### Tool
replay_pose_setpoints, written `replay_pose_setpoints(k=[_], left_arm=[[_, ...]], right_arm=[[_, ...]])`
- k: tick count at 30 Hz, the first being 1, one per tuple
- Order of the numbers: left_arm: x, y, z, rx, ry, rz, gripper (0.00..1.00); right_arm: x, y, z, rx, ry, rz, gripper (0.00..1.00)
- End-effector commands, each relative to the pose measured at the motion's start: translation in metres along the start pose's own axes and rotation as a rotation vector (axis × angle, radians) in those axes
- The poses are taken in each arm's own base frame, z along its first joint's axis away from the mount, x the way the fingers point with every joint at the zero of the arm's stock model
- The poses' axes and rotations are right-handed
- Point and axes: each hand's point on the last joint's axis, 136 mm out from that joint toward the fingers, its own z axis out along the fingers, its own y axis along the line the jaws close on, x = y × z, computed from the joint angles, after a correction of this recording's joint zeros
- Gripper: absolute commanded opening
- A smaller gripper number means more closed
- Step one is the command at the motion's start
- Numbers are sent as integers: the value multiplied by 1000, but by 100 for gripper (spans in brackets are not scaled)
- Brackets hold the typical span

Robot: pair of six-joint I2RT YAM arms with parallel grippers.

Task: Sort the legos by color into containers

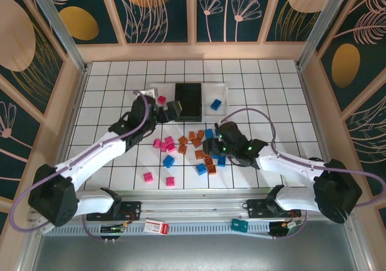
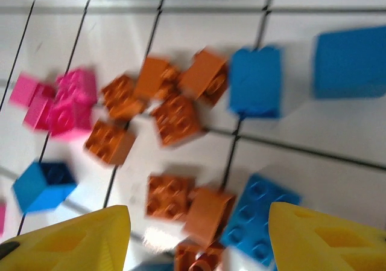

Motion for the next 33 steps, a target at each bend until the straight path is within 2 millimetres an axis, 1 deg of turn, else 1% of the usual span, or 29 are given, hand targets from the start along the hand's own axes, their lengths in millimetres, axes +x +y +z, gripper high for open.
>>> replay_pose_setpoints(k=[1, 4, 6, 8, 11, 16, 21, 23, 25, 28, 30, 33], left_arm=[[17, 14, -15, 10, 2, -59, 99], [28, 32, -30, -31, -1, -65, 99], [32, 40, -39, -48, -11, -74, 99], [35, 46, -45, -59, -22, -82, 99], [41, 55, -49, -73, -27, -92, 99], [48, 60, -48, -87, -8, -100, 99], [49, 62, -48, -92, -10, -105, 99], [50, 63, -48, -93, -9, -105, 99], [50, 63, -47, -96, -9, -104, 99], [50, 63, -46, -99, -5, -105, 99], [50, 63, -46, -100, -4, -103, 99], [49, 63, -46, -104, -6, -100, 99]], right_arm=[[35, 8, 4, 39, 96, -50, 63], [56, 15, 8, 81, 151, -108, 63], [65, 17, 11, 119, 167, -151, 63], [70, 21, 14, 142, 173, -192, 63], [72, 26, 19, 184, 170, -240, 62], [74, 33, 24, 227, 163, -306, 59], [82, 26, 29, 279, 189, -329, 59], [85, 27, 31, 277, 194, -341, 59], [86, 28, 32, 275, 195, -346, 54], [84, 30, 34, 271, 184, -348, 44], [78, 33, 32, 261, 158, -344, 35], [61, 42, 23, 222, 92, -331, 26]])
